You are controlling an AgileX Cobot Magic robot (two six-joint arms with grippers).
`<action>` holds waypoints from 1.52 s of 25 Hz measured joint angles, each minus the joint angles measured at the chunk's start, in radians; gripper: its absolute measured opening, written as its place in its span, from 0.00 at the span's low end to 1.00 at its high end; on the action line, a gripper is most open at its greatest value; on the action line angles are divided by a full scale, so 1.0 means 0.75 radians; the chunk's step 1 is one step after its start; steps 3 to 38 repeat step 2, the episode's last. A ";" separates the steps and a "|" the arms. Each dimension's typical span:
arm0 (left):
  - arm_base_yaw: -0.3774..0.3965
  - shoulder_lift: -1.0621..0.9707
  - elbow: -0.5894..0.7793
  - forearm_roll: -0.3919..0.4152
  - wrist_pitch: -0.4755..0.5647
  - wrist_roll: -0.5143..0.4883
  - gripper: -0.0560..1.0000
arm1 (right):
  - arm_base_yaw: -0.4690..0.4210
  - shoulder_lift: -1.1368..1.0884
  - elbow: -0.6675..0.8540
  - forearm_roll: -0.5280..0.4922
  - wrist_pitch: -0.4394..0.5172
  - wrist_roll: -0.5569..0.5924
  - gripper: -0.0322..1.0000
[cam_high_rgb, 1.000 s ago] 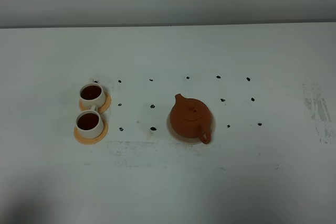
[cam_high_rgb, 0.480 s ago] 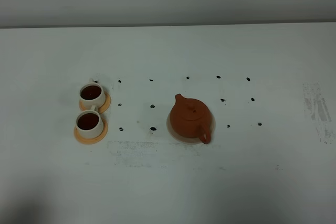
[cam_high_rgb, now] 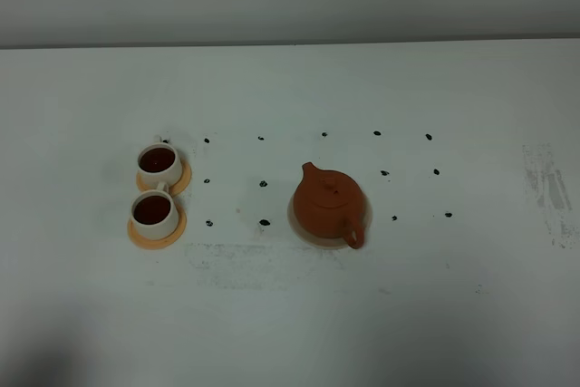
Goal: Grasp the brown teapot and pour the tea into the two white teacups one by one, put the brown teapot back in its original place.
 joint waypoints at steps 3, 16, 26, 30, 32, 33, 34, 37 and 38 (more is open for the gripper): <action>0.000 0.000 0.000 0.000 0.000 0.000 0.16 | 0.000 0.000 0.000 0.000 0.000 0.000 0.16; 0.000 0.000 0.000 0.000 0.000 0.000 0.16 | 0.000 0.000 0.000 0.000 0.000 0.000 0.16; 0.000 0.000 0.000 0.000 0.000 0.000 0.16 | 0.000 0.000 0.000 0.000 0.000 0.000 0.16; 0.000 0.000 0.000 0.000 0.000 0.000 0.16 | 0.000 0.000 0.000 0.000 0.000 0.000 0.16; 0.000 0.000 0.000 0.000 0.000 0.000 0.16 | 0.000 0.000 0.000 0.000 0.000 0.000 0.16; 0.000 0.000 0.000 0.000 0.000 0.000 0.16 | 0.000 0.000 0.000 0.000 0.000 0.000 0.16; 0.000 0.000 0.000 0.000 0.000 0.000 0.16 | 0.000 0.000 0.000 0.000 0.000 0.000 0.16; 0.000 0.000 0.000 0.000 0.000 0.000 0.16 | 0.000 0.000 0.000 0.000 0.000 0.000 0.16; 0.000 0.000 0.000 0.000 0.000 0.000 0.16 | 0.000 0.000 0.000 0.000 0.000 0.000 0.16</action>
